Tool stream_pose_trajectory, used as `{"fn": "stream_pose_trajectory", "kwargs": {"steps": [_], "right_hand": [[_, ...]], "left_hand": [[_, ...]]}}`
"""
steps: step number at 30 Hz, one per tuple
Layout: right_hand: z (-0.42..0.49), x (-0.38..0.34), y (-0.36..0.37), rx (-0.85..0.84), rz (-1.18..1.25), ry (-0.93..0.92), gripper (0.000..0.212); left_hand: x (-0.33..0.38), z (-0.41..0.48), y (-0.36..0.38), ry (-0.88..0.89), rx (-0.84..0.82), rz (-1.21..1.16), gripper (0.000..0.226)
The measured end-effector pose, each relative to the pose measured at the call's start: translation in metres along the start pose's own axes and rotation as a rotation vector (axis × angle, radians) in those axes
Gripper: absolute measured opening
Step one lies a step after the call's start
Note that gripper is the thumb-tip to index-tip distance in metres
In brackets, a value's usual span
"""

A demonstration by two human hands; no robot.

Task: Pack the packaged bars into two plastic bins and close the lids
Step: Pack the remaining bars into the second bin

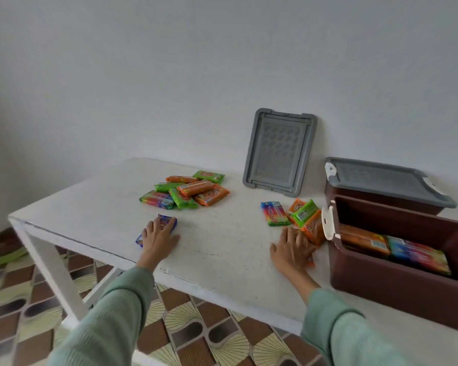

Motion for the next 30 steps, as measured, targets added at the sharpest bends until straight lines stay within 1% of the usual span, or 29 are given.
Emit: {"fn": "stream_pose_trajectory", "kwargs": {"steps": [3, 5, 7, 10, 11, 12, 14, 16, 19, 20, 22, 26, 28, 30], "right_hand": [[-0.007, 0.007, -0.007, 0.036, 0.016, 0.041, 0.060], [-0.008, 0.008, -0.010, 0.026, 0.032, 0.011, 0.060], [-0.009, 0.008, -0.013, 0.022, 0.049, -0.084, 0.059], [-0.016, 0.003, -0.014, 0.006, 0.128, -0.334, 0.061], [-0.018, 0.003, -0.015, -0.005, 0.156, -0.368, 0.061], [-0.019, 0.005, -0.015, -0.007, 0.175, -0.354, 0.061], [-0.017, 0.011, -0.016, -0.005, 0.207, -0.233, 0.060], [-0.015, 0.013, -0.014, -0.050, 0.222, -0.119, 0.060], [-0.012, 0.004, -0.018, -0.115, 0.217, -0.122, 0.062], [-0.011, -0.001, -0.025, -0.104, 0.211, -0.151, 0.065], [-0.010, -0.008, -0.048, -0.025, 0.245, -0.201, 0.071], [-0.004, -0.007, -0.126, 0.148, 0.406, -0.224, 0.073], [0.001, 0.008, -0.167, 0.212, 0.481, -0.225, 0.074], [0.006, 0.031, -0.200, 0.253, 0.486, -0.213, 0.074]], "left_hand": [[0.001, -0.004, -0.005, -0.016, 0.037, 0.009, 0.049], [-0.002, -0.005, -0.007, -0.058, 0.032, 0.011, 0.048], [-0.004, -0.006, -0.009, -0.073, 0.007, 0.037, 0.048], [0.003, -0.003, -0.011, 0.013, -0.057, 0.062, 0.056], [0.007, -0.003, -0.010, 0.042, -0.079, 0.047, 0.060], [0.010, -0.003, -0.008, 0.051, -0.100, 0.020, 0.065], [0.017, -0.006, -0.002, 0.012, -0.137, -0.034, 0.067], [0.026, -0.010, 0.005, -0.023, -0.144, -0.033, 0.061], [0.037, -0.013, -0.006, -0.026, -0.102, -0.115, 0.048], [0.046, -0.010, -0.008, 0.016, -0.118, -0.149, 0.048], [0.076, -0.008, -0.022, 0.128, -0.147, -0.190, 0.050], [0.158, -0.003, -0.083, 0.351, -0.056, -0.209, 0.060], [0.202, -0.006, -0.113, 0.443, -0.031, -0.240, 0.063], [0.249, -0.013, -0.137, 0.555, 0.000, -0.267, 0.064]]}}
Point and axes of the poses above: each hand's wrist, its own z-axis towards the middle knuckle, its own y-axis out of the palm, x = y × z, the point moved 10 cm from there along z, towards the middle knuckle, and after that the axes turned 2 degrees about -x, right-handed, at the moved point
